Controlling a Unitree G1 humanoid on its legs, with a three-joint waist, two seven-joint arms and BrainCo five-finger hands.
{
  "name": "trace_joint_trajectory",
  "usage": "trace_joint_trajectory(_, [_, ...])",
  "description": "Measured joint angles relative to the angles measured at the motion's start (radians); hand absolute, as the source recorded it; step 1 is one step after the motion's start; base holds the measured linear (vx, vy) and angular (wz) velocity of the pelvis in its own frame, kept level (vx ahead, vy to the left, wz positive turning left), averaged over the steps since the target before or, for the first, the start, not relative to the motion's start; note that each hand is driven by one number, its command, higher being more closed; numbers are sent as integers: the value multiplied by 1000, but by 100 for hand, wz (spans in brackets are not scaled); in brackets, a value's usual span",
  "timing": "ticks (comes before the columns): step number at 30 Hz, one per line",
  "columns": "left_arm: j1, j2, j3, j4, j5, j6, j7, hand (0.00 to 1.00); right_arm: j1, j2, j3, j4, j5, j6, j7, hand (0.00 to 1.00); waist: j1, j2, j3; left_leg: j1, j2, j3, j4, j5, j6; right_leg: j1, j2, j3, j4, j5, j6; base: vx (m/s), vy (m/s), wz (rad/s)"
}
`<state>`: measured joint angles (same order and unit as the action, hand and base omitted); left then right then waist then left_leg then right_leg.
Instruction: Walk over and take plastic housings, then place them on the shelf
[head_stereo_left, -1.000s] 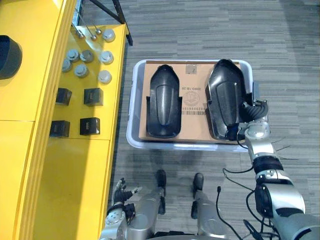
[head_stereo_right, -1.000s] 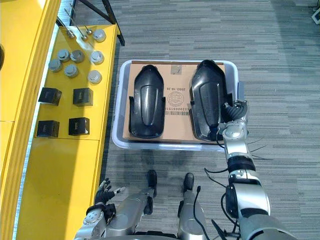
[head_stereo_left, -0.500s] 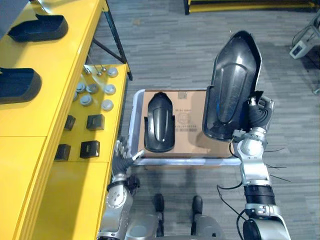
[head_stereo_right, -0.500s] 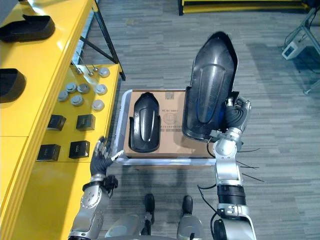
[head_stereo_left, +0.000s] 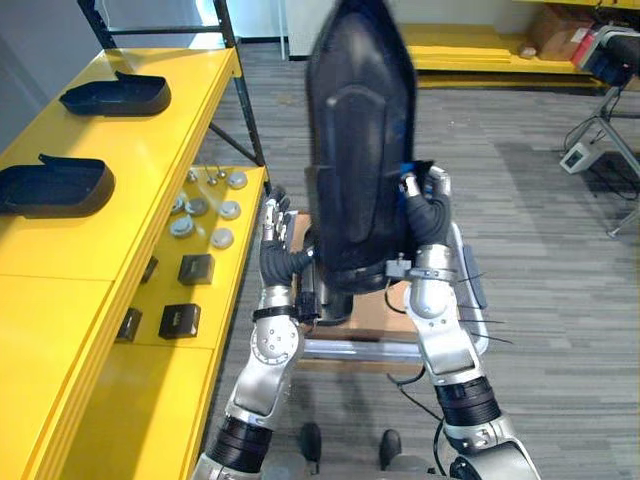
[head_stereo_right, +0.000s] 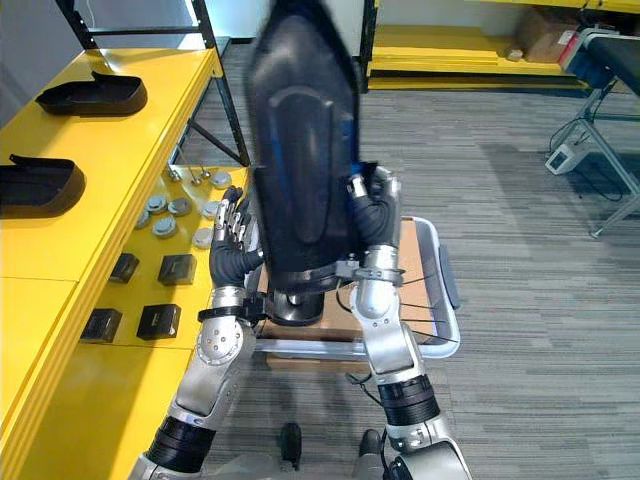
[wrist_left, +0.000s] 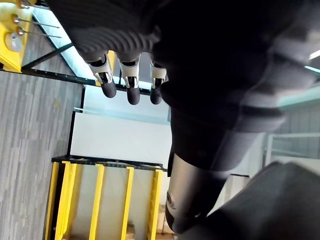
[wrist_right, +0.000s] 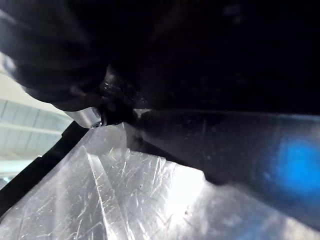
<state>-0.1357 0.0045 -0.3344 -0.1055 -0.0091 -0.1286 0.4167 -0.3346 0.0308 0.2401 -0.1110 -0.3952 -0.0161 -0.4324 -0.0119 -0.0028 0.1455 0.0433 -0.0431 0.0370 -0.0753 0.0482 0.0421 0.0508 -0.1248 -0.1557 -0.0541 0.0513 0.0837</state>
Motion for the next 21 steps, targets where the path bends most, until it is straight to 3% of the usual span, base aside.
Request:
trace_joint_trajectory(2, [0, 1, -21, 3, 25, 14, 0, 0, 2, 0, 16, 0, 0, -19, 7, 100, -1, 0, -6, 6, 1, 12, -10, 0, 0, -1, 1, 15, 0, 0, 0, -13, -8, -16])
trace_joint_trajectory(6, [-2, 5, -49, 38, 27, 27, -2, 0, 30, -4, 21, 0, -8, -19, 24, 100, -3, -3, -40, 6, 0, 19, -16, 1, -1, -3, 1, 21, -1, 0, 0, 15, -6, -5])
trace_joint_trajectory(13, [-4, 10, -52, 38, 31, 44, -3, 0, 37, -35, 8, 8, -6, -19, 20, 100, -5, -4, -43, 14, 1, 19, -16, 1, -1, 5, 1, 19, -1, 0, 0, 0, 0, 0])
trace_joint_trajectory(21, [3, 8, 68, 29, 30, 42, -6, 0, 77, -106, -136, 11, -21, -3, 11, 100, -2, -2, -55, 24, 0, 16, -18, 1, -1, 14, 1, 19, -1, -1, 2, 0, 0, 0])
